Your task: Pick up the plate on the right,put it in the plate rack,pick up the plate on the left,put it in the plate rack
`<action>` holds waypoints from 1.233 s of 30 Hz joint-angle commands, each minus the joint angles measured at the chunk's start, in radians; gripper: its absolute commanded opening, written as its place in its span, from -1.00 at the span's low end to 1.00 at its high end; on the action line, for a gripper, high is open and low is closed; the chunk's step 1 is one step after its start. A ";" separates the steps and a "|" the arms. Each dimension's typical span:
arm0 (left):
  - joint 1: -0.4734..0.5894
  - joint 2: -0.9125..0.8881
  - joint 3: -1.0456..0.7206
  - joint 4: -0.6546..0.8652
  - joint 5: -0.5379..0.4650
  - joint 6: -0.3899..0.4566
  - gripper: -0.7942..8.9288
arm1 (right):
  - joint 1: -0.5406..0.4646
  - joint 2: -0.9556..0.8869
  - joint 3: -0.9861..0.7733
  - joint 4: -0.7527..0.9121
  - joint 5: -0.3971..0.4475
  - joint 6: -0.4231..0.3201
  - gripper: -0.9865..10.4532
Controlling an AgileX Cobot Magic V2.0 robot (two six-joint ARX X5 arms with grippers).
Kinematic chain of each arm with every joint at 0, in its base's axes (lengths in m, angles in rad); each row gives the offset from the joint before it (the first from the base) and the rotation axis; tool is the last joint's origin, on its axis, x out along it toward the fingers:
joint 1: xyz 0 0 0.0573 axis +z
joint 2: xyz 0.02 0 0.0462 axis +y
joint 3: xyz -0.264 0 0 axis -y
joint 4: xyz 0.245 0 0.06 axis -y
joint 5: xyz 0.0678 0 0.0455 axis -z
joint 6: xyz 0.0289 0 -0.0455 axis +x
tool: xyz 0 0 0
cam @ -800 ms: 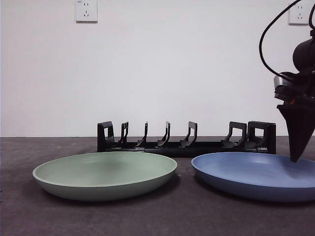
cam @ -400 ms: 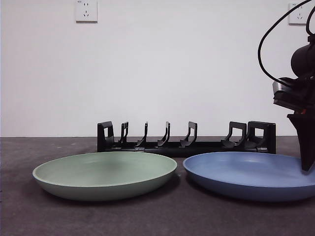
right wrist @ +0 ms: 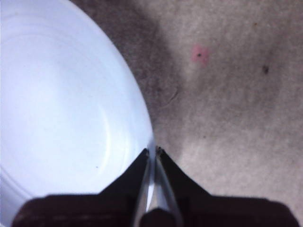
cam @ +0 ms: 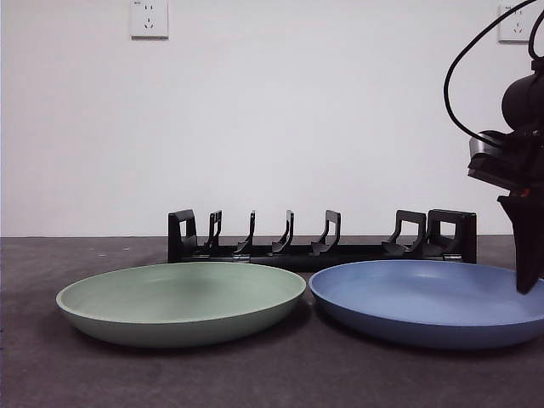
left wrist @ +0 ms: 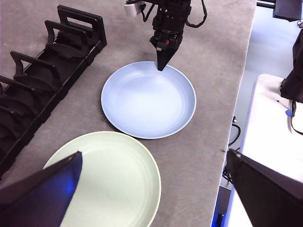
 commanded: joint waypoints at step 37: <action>-0.418 0.007 0.002 0.135 -0.547 0.615 0.46 | 0.132 -0.292 0.461 -0.419 -0.104 0.043 -0.86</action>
